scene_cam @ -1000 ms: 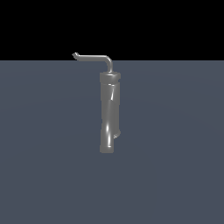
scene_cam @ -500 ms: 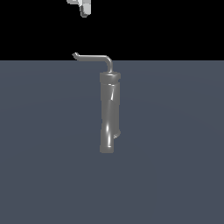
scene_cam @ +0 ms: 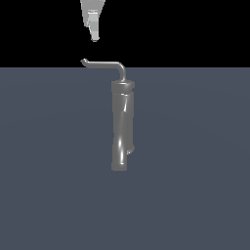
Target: Turn on the faucet by rotating a designated handle.
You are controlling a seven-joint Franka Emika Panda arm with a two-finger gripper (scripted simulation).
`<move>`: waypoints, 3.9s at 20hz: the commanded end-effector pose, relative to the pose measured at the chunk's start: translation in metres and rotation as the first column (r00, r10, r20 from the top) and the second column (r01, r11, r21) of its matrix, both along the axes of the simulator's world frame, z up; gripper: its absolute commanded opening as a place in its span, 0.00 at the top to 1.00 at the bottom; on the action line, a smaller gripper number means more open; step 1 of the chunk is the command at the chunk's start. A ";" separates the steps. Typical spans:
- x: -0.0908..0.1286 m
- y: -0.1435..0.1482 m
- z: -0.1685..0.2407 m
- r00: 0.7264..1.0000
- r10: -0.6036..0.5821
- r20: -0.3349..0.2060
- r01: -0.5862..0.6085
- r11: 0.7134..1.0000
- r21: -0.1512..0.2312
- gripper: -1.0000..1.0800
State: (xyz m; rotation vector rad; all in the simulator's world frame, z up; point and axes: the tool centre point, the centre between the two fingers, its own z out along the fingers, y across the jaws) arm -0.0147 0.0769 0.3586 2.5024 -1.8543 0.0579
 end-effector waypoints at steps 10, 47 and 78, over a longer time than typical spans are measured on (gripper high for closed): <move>0.033 0.015 -0.042 0.974 -0.228 -0.007 0.228 0.973 0.031 1.00; -0.022 0.025 -0.059 0.951 -0.309 -0.014 0.309 0.950 0.043 1.00; -0.088 -0.018 -0.059 0.953 -0.301 -0.011 0.301 0.952 0.046 1.00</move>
